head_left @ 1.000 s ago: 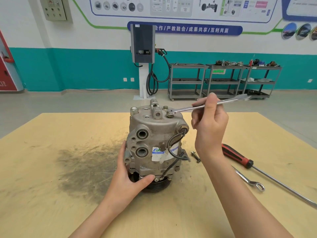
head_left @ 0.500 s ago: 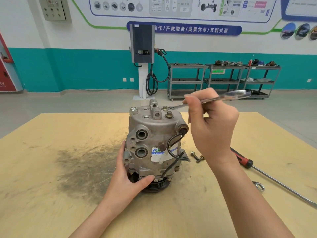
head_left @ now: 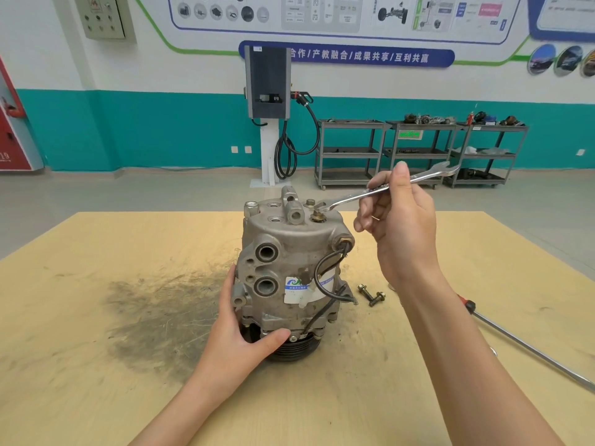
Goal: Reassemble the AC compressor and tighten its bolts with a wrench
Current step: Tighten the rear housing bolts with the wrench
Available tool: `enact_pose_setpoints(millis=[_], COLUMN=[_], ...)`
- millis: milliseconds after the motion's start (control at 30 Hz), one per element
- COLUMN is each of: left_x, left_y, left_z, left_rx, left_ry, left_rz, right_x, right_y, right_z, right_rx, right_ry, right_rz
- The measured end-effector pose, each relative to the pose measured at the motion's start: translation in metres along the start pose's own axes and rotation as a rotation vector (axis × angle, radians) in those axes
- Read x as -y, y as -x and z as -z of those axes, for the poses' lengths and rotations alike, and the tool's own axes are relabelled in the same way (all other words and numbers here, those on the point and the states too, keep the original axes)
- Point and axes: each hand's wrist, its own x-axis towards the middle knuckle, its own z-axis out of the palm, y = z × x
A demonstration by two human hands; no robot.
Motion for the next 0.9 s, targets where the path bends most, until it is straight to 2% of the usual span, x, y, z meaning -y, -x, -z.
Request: enact_pose_setpoints(millis=[300, 533, 900], left_x=[-0.001, -0.006, -0.013], left_y=[0.001, 0.002, 0.004], left_z=[0.000, -0.001, -0.002], left_rx=[0.006, 0.007, -0.002], left_ry=[0.013, 0.004, -0.011], left_rz=[-0.005, -0.001, 0.012], right_x=[-0.002, -0.002, -0.010], right_y=[-0.003, -0.006, -0.012], right_z=[0.004, 0.007, 0.016], right_rx=[0.046, 0.095, 0.181], right_ry=[-0.026, -0.045, -0.292], right_rz=[-0.128, -0.133, -0.414])
